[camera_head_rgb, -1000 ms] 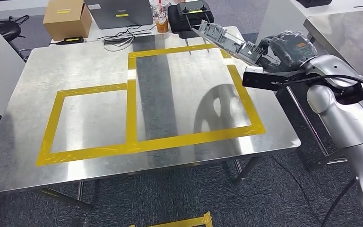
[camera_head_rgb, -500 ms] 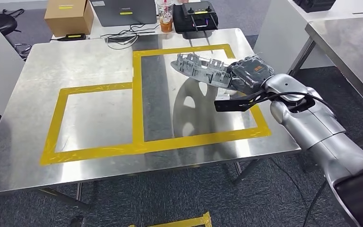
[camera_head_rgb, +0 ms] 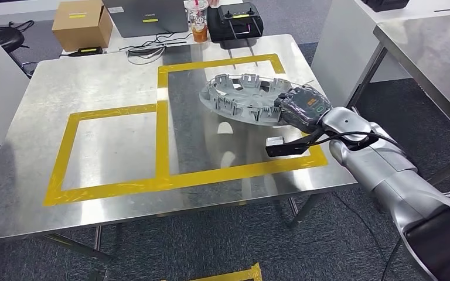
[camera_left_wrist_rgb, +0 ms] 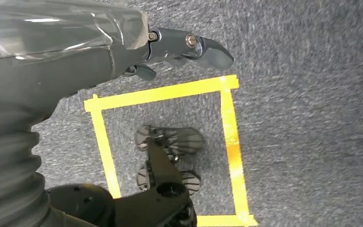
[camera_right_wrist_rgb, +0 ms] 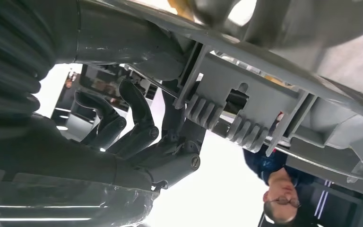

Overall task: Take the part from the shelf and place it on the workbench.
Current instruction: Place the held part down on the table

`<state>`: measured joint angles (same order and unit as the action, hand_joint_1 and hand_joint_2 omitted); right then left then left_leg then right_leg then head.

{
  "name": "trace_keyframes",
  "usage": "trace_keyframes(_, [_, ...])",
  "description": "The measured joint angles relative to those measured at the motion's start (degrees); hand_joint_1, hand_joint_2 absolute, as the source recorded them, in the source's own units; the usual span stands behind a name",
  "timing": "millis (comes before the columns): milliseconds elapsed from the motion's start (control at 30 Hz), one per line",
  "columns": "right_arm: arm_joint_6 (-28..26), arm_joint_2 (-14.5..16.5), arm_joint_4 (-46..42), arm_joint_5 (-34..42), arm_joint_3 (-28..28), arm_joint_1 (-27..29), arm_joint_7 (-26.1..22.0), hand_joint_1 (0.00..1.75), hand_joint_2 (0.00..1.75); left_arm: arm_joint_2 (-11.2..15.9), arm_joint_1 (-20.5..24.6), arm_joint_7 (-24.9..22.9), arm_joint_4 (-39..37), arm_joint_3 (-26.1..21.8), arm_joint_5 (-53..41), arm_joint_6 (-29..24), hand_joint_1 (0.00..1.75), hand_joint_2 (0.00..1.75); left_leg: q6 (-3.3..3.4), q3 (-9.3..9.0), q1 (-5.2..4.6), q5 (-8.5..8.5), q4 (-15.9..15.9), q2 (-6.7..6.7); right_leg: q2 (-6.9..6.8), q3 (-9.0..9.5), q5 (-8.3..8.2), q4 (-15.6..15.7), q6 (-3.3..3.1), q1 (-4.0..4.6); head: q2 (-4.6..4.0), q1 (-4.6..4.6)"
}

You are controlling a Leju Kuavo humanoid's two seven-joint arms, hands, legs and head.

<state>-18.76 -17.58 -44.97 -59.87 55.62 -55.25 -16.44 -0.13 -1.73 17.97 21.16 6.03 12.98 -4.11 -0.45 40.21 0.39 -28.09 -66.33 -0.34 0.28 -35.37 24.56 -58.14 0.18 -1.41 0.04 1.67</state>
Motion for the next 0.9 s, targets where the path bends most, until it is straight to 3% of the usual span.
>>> trace_keyframes(67, [-0.6,0.5,1.1,0.5,0.7,0.4,-0.8,1.75,1.75,0.2,0.0,0.3,-0.3,0.7,0.5,-0.3,0.0,1.75,-0.38,3.15,0.24,-2.51,-6.7,0.01,0.01,0.0,-0.02,0.0,-0.2,0.06,0.0,0.02])
trace_keyframes(100, [-0.7,0.7,1.5,0.7,1.1,0.6,-1.1,1.75,1.75,0.3,0.0,0.3,-0.5,1.0,0.7,-0.5,0.0,1.75,-0.43,3.78,0.28,-2.52,-7.9,0.01,0.02,0.01,-0.01,0.0,-0.21,0.07,0.0,0.03])
trace_keyframes(133, [-0.7,0.9,1.9,1.0,1.4,0.8,-1.4,1.31,1.31,0.4,0.0,0.4,-0.7,1.3,1.1,-0.8,0.0,1.75,-0.37,3.32,0.29,-1.54,-6.8,0.02,0.05,0.02,-0.01,0.0,-0.21,0.08,0.0,0.03])
trace_keyframes(233, [-0.4,1.3,2.7,2.4,2.4,0.8,-2.1,0.0,0.0,0.8,0.0,0.2,-1.6,1.7,3.4,-2.3,0.0,1.75,0.38,-2.24,0.12,3.14,4.0,0.01,0.18,0.03,0.01,0.0,-0.09,0.23,0.0,0.02])
trace_keyframes(267, [-0.1,1.4,2.9,3.0,2.7,0.7,-2.3,0.0,0.0,0.9,0.1,0.0,-2.0,1.7,4.5,-3.0,0.0,1.75,0.66,-3.63,-0.05,3.75,6.5,0.0,0.21,-0.02,0.0,0.0,0.05,0.32,0.0,0.01])
trace_keyframes(333, [0.3,1.5,3.3,3.9,3.4,0.6,-2.5,0.0,0.0,1.0,0.0,-0.8,-2.9,1.6,6.5,-4.4,0.0,1.75,1.14,-4.51,-0.45,3.66,7.8,0.0,0.24,-0.11,-0.08,0.1,0.58,0.4,0.0,-0.02])
trace_keyframes(400, [0.0,1.5,3.5,4.4,3.9,0.6,-2.6,0.0,0.0,1.0,-0.1,-1.2,-3.6,1.6,7.6,-5.0,0.0,0.87,1.87,-4.8,-0.45,4.05,8.4,0.04,0.23,-0.11,-0.02,0.1,1.18,0.27,0.0,-0.02])
trace_keyframes(467, [-1.7,1.2,3.6,4.7,4.3,0.6,-2.8,0.0,0.0,0.9,0.0,-1.2,-4.0,1.6,8.3,-5.1,0.0,0.0,2.66,-5.24,-0.23,4.63,9.3,0.1,0.17,-1.56,1.63,-2.9,1.19,0.26,0.0,-0.1])
trace_keyframes(567, [-6.8,0.1,3.6,4.9,4.7,1.7,-3.4,0.0,0.0,0.8,-0.1,-1.2,-4.6,1.6,8.8,-5.4,0.0,0.0,3.0,-5.34,-0.25,4.84,9.6,-0.03,0.13,-6.75,5.82,-13.8,0.79,0.24,0.0,-0.19])
trace_keyframes(600, [-8.7,-0.2,3.6,4.9,4.7,2.3,-3.6,0.0,0.0,0.8,-0.1,-1.2,-4.8,1.6,8.9,-5.6,0.0,0.0,3.01,-5.34,-0.28,4.84,9.6,-0.06,0.12,-7.67,6.22,-15.7,0.97,0.23,0.0,-0.21])
trace_keyframes(633, [-10.4,-0.5,3.6,5.0,4.7,2.9,-3.7,0.0,0.0,0.7,-0.2,-1.2,-5.0,1.6,8.9,-5.7,0.0,0.0,3.0,-5.35,-0.29,4.83,9.5,-0.08,0.11,-7.62,5.88,-15.5,1.28,0.22,0.0,-0.21])
trace_keyframes(700, [-13.3,-1.0,3.6,5.2,4.7,3.7,-4.0,0.0,0.0,0.6,-0.1,-1.1,-5.2,1.6,9.0,-6.1,0.0,0.0,2.89,-5.33,-0.29,4.76,9.3,-0.08,0.03,-3.92,3.14,-8.3,2.06,0.19,0.0,-0.21])
trace_keyframes(767, [-14.9,-1.4,3.6,5.4,4.6,3.9,-4.3,0.0,0.0,0.6,-0.1,-0.9,-5.2,1.6,8.9,-6.4,0.0,0.0,2.53,-5.19,-0.51,4.53,8.9,-0.06,-0.05,-0.05,0.85,-1.1,1.97,0.34,0.0,-0.17])
trace_keyframes(800, [-15.2,-1.5,3.6,5.6,4.6,4.0,-4.4,0.0,0.0,0.6,0.0,-0.8,-5.3,1.6,8.9,-6.5,0.0,0.0,2.26,-5.11,-0.61,4.45,8.8,-0.04,-0.06,0.76,0.44,0.4,1.59,0.47,0.0,-0.14])
trace_keyframes(900, [-15.5,-1.6,3.9,6.8,4.5,4.2,-4.4,0.0,0.0,0.6,0.0,-0.5,-5.4,1.6,9.3,-6.7,0.0,0.0,1.33,-4.89,-0.52,4.37,8.6,0.0,0.03,0.9,0.01,0.7,0.43,0.55,0.0,-0.12])
